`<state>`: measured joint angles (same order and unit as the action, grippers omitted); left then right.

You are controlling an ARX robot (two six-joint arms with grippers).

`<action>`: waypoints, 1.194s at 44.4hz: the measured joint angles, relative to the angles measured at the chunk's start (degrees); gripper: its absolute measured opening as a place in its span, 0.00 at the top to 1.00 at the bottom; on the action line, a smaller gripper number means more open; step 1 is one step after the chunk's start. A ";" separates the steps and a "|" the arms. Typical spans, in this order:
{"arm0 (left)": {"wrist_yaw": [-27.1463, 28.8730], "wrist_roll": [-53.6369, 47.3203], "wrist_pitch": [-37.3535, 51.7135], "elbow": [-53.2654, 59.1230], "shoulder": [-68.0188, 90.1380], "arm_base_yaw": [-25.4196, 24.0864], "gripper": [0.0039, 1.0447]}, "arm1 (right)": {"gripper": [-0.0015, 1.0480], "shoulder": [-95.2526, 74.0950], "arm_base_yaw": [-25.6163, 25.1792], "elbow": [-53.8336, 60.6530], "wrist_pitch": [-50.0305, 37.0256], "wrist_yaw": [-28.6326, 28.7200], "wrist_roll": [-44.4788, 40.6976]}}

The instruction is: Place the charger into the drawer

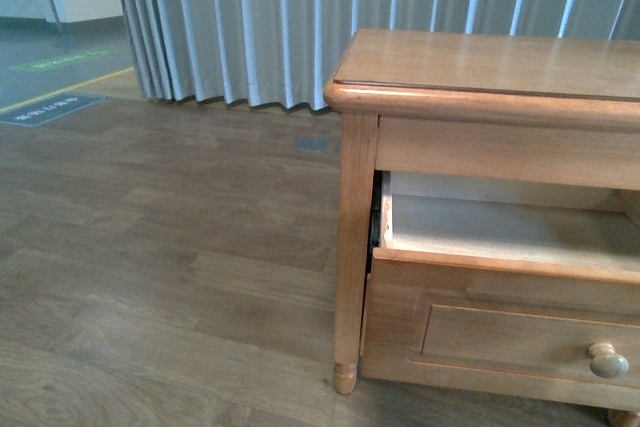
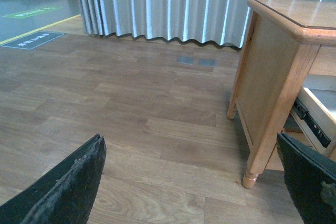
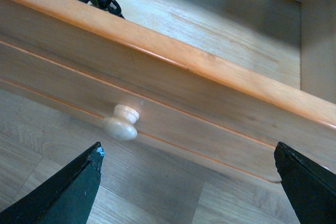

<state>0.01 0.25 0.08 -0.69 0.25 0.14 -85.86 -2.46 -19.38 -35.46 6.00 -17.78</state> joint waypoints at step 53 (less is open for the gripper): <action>0.00 0.00 0.00 0.00 0.00 0.00 0.06 | 0.08 -35.87 7.17 -31.58 -16.98 -13.53 9.31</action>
<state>0.01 0.25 0.08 -0.69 0.25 0.14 -121.73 4.71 -50.96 -52.45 -7.53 -8.47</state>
